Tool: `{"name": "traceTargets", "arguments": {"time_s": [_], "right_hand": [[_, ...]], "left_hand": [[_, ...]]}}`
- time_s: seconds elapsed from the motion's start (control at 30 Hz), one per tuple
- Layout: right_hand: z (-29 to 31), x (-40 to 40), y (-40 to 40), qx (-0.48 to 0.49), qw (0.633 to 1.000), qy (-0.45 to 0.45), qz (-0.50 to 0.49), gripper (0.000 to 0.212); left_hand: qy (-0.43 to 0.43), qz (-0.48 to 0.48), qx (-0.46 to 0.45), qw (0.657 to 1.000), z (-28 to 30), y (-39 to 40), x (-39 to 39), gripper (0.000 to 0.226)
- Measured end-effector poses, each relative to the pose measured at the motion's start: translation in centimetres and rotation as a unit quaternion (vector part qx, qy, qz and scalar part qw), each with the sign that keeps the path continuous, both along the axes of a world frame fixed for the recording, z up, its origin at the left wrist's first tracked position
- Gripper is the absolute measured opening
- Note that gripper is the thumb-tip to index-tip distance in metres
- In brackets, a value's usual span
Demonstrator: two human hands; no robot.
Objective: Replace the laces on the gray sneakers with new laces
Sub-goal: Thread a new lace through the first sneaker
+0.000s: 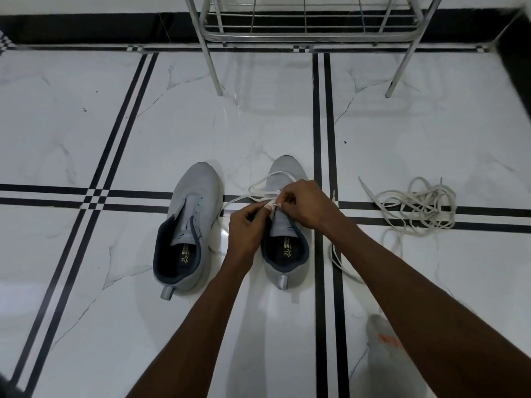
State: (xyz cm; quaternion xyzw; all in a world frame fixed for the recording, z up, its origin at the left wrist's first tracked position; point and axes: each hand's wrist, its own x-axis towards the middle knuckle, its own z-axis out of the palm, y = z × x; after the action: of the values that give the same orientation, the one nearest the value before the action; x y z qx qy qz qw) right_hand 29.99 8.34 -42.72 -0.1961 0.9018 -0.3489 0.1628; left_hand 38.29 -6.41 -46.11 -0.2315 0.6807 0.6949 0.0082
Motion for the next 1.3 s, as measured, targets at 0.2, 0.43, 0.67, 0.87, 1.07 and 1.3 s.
{"name": "traceTargets", "arguments": {"time_s": [0.2,0.43,0.67,0.87,1.07,1.3], "right_hand": [[0.2,-0.2,-0.5,0.072,0.997,-0.021,0.004,0.02],[0.3,-0.7,-1.4,0.12,0.993,-0.02,0.005,0.016],[-0.4,0.5,0.1,-0.103,0.982,-0.036,-0.154,0.015],[-0.7,1.8,-0.3,-0.12,0.973,0.021,-0.198,0.011],[0.8,2.9,0.0,-0.06,0.984,-0.047,-0.164,0.036],[-0.1,3.2,0.4,-0.145,0.941,-0.171,-0.253,0.007]], "left_hand": [[-0.001,0.008,-0.008,1.0,0.2,0.3,-0.1,0.017],[0.102,-0.07,-0.193,0.973,0.3,-0.2,-0.3,0.017],[0.019,-0.062,-0.073,0.995,0.1,-0.8,-0.6,0.025],[0.012,-0.041,-0.117,0.992,0.0,-0.5,-1.2,0.012],[0.059,-0.015,-0.207,0.977,0.2,0.5,-1.4,0.015],[0.003,0.086,-0.19,0.978,0.6,1.4,-0.7,0.011]]}}
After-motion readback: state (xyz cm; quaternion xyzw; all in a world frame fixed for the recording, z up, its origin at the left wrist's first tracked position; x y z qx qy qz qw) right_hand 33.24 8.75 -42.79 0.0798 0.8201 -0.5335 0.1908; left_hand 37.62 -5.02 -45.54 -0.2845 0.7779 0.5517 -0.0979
